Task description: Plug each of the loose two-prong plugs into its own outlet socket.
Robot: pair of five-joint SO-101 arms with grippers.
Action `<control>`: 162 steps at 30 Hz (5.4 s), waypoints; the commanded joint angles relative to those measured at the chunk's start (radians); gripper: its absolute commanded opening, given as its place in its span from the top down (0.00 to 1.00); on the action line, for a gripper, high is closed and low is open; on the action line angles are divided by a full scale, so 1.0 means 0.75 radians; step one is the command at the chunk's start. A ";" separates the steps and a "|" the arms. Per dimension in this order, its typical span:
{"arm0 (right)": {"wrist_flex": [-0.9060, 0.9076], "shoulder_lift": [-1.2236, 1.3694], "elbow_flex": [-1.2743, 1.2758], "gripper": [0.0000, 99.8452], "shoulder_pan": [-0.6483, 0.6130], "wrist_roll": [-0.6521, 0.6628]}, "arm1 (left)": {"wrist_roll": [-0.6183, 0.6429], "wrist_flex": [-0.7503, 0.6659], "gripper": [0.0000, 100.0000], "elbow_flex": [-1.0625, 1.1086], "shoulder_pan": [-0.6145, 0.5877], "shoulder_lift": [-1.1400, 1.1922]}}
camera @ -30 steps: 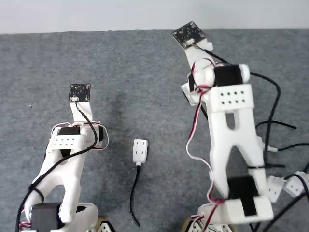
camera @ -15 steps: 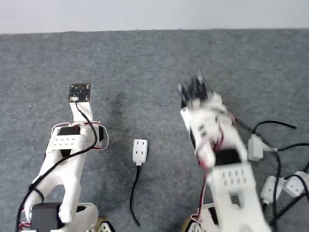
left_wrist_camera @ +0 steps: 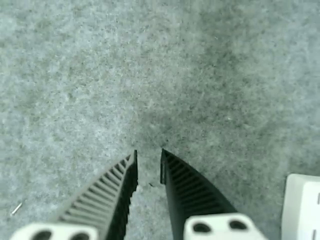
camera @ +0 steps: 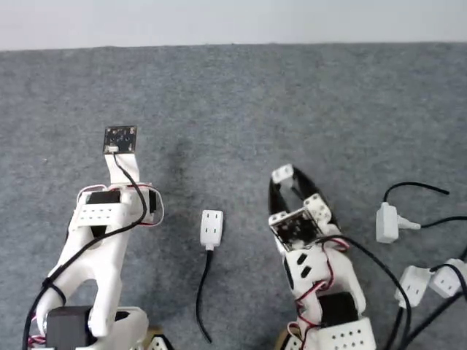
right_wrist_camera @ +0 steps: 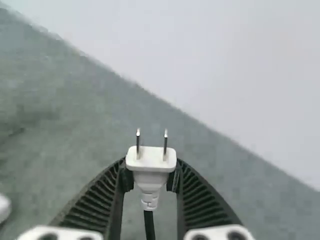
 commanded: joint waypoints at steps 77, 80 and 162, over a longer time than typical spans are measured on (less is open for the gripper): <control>1.507 1.912 -1.481 0.72 -0.343 -1.115 | -0.006 -0.033 0.93 -0.036 -0.004 -0.004; 1.521 1.959 -1.530 0.80 -0.351 -1.049 | -0.006 -0.033 0.93 -0.036 -0.004 -0.004; 0.901 2.564 -1.659 0.99 0.034 -0.495 | -0.006 -0.033 0.93 -0.038 -0.004 -0.004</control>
